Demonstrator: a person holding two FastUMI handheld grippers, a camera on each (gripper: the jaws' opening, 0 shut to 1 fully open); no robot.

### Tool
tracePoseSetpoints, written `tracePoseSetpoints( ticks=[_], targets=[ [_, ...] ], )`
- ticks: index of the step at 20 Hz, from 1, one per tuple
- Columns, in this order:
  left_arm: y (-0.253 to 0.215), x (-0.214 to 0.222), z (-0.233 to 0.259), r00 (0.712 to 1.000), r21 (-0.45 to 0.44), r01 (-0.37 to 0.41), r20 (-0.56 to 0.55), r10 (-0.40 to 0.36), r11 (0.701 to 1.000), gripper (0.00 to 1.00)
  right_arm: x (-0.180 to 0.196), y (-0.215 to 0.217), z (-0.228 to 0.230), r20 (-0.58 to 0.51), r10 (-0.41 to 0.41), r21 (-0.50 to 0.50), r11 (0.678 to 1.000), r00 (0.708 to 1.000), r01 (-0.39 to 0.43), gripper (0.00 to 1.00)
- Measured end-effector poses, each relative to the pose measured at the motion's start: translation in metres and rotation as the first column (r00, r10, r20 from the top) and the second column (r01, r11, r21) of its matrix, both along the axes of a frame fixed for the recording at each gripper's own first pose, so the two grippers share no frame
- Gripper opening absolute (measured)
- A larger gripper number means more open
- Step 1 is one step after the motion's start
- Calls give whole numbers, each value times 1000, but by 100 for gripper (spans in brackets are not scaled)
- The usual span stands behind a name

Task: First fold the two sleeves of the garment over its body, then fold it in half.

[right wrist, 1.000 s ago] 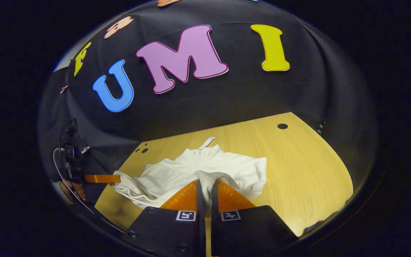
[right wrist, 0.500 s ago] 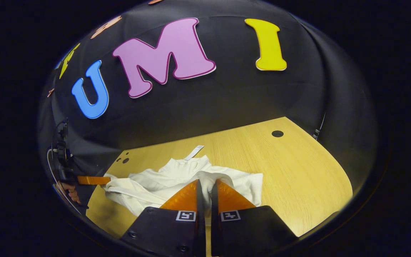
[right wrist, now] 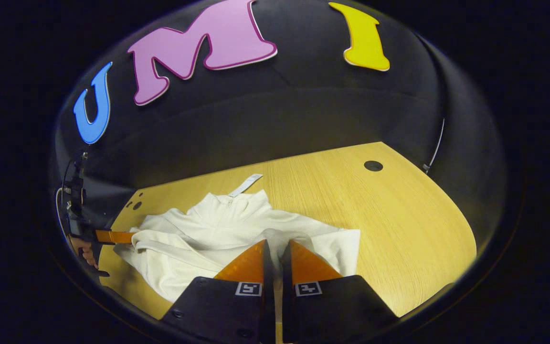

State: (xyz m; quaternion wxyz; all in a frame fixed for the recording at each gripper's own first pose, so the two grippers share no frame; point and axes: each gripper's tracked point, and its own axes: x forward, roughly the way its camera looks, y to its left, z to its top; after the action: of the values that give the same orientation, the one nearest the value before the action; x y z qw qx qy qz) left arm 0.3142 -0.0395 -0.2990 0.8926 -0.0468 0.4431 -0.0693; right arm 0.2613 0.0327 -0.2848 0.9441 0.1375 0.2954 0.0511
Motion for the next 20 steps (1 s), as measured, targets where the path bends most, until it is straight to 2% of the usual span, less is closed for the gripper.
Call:
tracePoseSetpoints(
  ticks=[3,6,8,13,15,16,17,18,19,20],
  targets=[
    [-7,8,-14,1000,23,27,-12,-27,999,5,-1,1,-33,-72,28,-43,999,997,-31,10],
    [-7,14,-29,999,3,32,-25,-32,999,6,-12,7,-68,-158,80,-89,992,984,-95,11],
    [-9,12,-29,999,4,45,-30,-45,999,7,-9,8,-71,-151,83,-97,990,985,-98,12],
    [-14,9,-25,997,18,65,-30,-65,998,23,-10,9,-68,-176,67,-6,998,982,-69,24],
    [-18,9,-18,998,16,63,-9,-63,998,32,-9,9,-59,-169,56,31,998,984,-51,42],
    [-19,11,-13,998,16,58,14,-58,998,39,-10,8,-55,-160,55,32,998,986,-50,55],
    [-17,11,-6,998,22,54,43,-55,998,47,-12,8,-49,-146,58,28,998,988,-54,60],
    [-15,12,0,996,28,52,70,-54,998,55,-14,6,-44,-133,60,21,998,989,-57,78],
    [-10,11,9,994,36,53,98,-57,998,63,-16,5,-40,-123,58,15,998,991,-57,76],
    [-7,10,14,992,45,52,117,-57,998,65,-18,6,-35,-110,58,17,998,992,-56,89]
  ],
)
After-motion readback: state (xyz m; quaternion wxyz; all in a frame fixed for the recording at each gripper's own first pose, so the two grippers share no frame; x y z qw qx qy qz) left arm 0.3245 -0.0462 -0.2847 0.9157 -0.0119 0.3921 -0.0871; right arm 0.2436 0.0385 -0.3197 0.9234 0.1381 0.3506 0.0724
